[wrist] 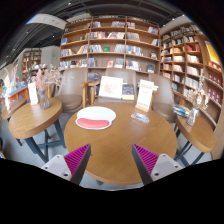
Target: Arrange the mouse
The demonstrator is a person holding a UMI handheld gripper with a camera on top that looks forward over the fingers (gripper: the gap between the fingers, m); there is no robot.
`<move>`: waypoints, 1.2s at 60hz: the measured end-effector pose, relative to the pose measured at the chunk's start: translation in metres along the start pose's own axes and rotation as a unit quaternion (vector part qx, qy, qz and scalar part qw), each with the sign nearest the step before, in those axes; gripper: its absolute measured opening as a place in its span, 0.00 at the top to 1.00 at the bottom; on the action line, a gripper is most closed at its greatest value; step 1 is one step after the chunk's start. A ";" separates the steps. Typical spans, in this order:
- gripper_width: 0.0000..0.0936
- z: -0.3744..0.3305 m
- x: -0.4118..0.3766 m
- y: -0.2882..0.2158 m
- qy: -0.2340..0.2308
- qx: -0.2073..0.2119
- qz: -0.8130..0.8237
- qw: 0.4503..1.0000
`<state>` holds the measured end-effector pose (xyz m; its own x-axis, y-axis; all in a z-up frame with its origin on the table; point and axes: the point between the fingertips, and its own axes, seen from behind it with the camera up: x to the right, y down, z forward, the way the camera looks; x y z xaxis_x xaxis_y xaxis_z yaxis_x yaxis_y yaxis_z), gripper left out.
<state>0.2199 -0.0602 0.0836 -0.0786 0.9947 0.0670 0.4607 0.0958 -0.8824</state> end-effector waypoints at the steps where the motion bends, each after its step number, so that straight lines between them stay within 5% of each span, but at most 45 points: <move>1: 0.09 0.001 -0.001 0.002 0.002 -0.002 0.002 1.000; 24: 0.09 0.065 0.107 0.009 0.075 -0.019 0.029 0.997; 72: 0.09 0.218 0.191 -0.010 0.087 -0.061 0.039 0.994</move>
<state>0.0077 0.1205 0.0038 0.1114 0.9898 0.0893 0.5637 0.0111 -0.8259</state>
